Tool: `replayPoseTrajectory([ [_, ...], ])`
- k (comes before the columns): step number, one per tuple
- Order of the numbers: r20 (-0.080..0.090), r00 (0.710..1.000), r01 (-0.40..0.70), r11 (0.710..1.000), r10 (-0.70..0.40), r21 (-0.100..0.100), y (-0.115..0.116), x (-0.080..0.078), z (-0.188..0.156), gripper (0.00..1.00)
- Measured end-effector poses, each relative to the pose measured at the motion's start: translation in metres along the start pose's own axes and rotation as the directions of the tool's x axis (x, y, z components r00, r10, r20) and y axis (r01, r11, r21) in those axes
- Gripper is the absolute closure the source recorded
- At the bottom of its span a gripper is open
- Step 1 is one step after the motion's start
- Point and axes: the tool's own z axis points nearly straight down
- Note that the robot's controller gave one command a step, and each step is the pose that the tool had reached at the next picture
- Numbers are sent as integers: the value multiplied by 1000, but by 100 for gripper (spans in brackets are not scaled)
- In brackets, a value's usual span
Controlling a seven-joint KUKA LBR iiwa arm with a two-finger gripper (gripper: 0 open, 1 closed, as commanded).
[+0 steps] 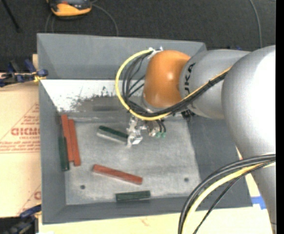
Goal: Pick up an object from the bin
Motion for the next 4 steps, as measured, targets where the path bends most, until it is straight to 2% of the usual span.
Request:
replayPoseTrajectory([
  [1, 1, 931, 365, 931, -365, 2, 23, -19, -152, 100],
  [2, 8, 888, 460, 888, -460, 4, 29, -25, -199, 0],
  [3, 4, 888, 460, 888, -460, 1, 30, -24, -196, 0],
  [4, 10, 896, 443, 896, -443, 3, 40, -28, -144, 0],
])
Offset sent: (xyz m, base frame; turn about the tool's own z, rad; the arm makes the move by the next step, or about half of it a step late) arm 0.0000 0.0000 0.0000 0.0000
